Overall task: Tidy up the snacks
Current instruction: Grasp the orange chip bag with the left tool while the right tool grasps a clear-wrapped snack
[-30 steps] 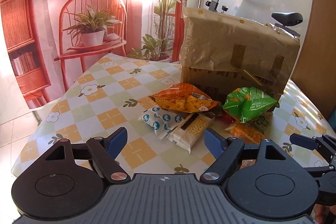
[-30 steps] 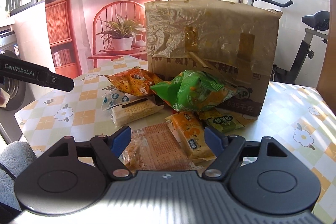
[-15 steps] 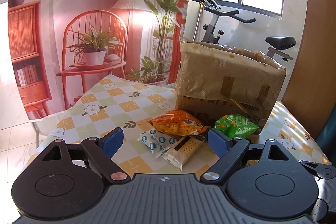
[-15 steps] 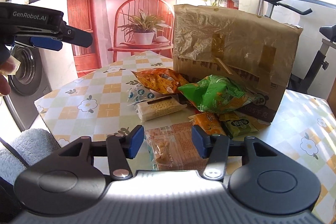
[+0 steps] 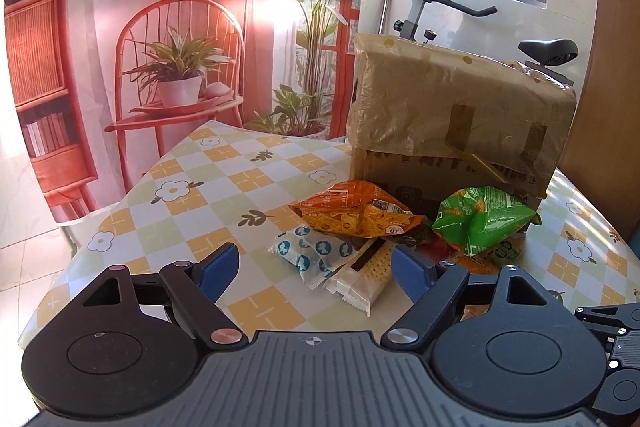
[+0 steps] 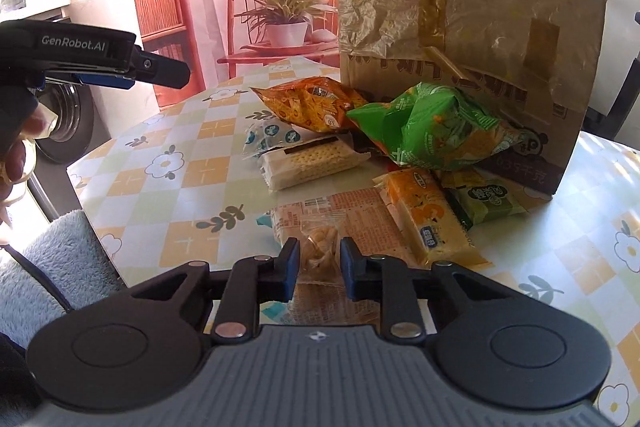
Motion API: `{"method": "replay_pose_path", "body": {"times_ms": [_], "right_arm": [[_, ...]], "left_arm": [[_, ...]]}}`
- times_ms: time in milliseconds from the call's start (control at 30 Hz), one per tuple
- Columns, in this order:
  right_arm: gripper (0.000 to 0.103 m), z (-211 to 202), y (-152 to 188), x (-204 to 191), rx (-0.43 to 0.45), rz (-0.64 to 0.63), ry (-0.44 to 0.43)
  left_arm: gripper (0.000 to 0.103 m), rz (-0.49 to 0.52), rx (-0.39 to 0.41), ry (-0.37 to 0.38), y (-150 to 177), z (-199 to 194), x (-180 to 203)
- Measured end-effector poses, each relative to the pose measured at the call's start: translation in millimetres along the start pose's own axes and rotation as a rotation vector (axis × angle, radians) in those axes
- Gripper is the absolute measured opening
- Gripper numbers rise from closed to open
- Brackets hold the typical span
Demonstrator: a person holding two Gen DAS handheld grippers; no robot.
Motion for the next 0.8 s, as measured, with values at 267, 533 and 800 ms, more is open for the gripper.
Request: {"method": "replay_pose_path", "body": {"times_ms": [267, 533, 800], "right_arm": [[0.019, 6.4, -8.0, 0.1, 0.002, -0.049, -0.025], [0.019, -9.6, -56.8, 20.5, 0.180, -0.042, 0.025], [0.019, -9.5, -76.1, 33.4, 0.250, -0.018, 0.056]], "left_arm": [[0.082, 0.029, -0.038, 0.027, 3.3, 18.3, -1.1], [0.082, 0.018, -0.044, 0.096, -13.0, 30.1, -10.5], [0.083, -0.085, -0.077, 0.135, -49.6, 83.1, -33.7]]}}
Point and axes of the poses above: each gripper's, at about its wrist camera, not at the fingertips, and z roughly the way its jaws point, x to its right, y to its underside, the point moved 2 cm from there along z, roughly the way its jaws point, and after that the axes turned 8 degrees about y, right-handed, at the moved point
